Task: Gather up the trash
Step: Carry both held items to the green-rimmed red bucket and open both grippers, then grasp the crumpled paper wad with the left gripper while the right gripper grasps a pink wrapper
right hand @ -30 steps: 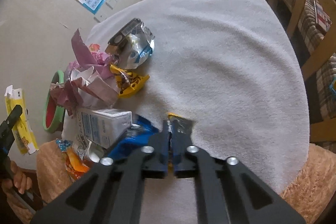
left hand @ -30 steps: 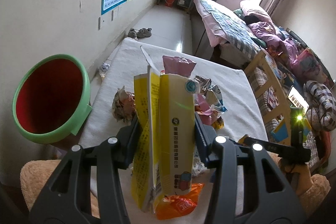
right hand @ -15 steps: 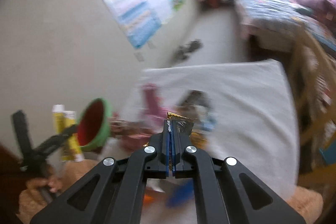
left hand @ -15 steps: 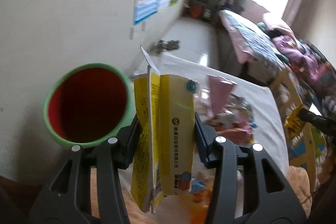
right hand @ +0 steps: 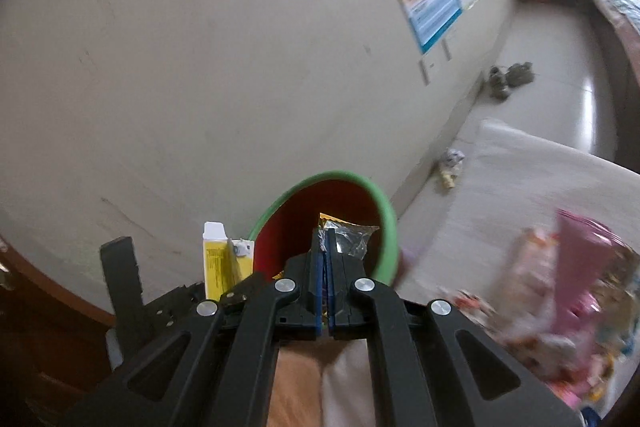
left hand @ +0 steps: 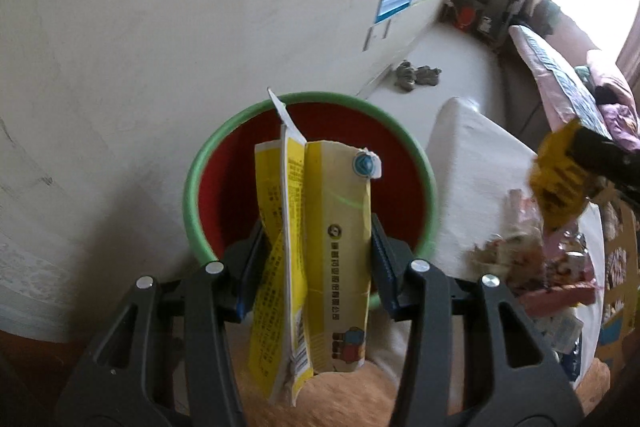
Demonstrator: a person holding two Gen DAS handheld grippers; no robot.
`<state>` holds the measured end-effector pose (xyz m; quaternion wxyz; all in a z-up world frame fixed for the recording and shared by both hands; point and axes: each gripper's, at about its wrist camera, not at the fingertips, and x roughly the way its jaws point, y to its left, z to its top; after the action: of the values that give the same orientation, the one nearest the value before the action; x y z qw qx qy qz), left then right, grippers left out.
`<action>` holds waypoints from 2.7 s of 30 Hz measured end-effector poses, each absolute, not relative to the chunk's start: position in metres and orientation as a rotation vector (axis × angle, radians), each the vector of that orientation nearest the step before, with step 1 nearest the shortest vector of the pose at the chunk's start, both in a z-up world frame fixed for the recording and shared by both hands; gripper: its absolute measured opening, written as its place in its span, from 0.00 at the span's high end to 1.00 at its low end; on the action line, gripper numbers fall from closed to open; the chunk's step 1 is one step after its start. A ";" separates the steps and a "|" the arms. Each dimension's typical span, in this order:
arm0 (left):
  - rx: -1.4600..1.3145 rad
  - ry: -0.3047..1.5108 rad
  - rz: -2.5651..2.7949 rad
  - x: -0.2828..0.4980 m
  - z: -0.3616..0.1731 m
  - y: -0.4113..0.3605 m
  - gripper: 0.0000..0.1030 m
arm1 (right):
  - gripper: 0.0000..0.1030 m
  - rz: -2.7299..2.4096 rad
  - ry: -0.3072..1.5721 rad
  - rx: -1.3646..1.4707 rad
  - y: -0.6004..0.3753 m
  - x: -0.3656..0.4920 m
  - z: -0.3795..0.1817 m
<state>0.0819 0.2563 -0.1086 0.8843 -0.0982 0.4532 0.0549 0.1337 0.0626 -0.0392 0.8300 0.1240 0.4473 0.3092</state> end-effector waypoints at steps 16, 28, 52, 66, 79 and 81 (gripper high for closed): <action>-0.197 0.940 0.128 0.089 -0.115 0.254 0.28 | 0.47 0.616 0.920 0.345 0.040 0.137 -0.039; -0.146 1.019 -0.194 0.103 -0.124 0.135 0.25 | 0.47 0.376 0.930 0.258 -0.095 0.031 -0.047; -0.180 1.098 -0.294 0.091 -0.133 0.055 0.79 | 0.47 0.242 0.951 0.369 -0.192 -0.025 -0.069; -0.166 1.136 -0.355 0.051 -0.130 0.058 0.78 | 0.47 0.279 1.073 0.161 -0.160 0.022 -0.113; -0.198 1.126 -0.316 0.055 -0.135 0.070 0.43 | 0.73 0.262 1.041 0.248 -0.180 0.011 -0.107; -0.219 1.105 -0.297 0.055 -0.131 0.079 0.40 | 0.73 0.250 1.011 0.274 -0.186 0.004 -0.097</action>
<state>0.0552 0.0786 -0.1314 0.8351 -0.1033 0.5219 -0.1401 0.0038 -0.1862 -0.0970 0.8585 0.1303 0.4814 0.1191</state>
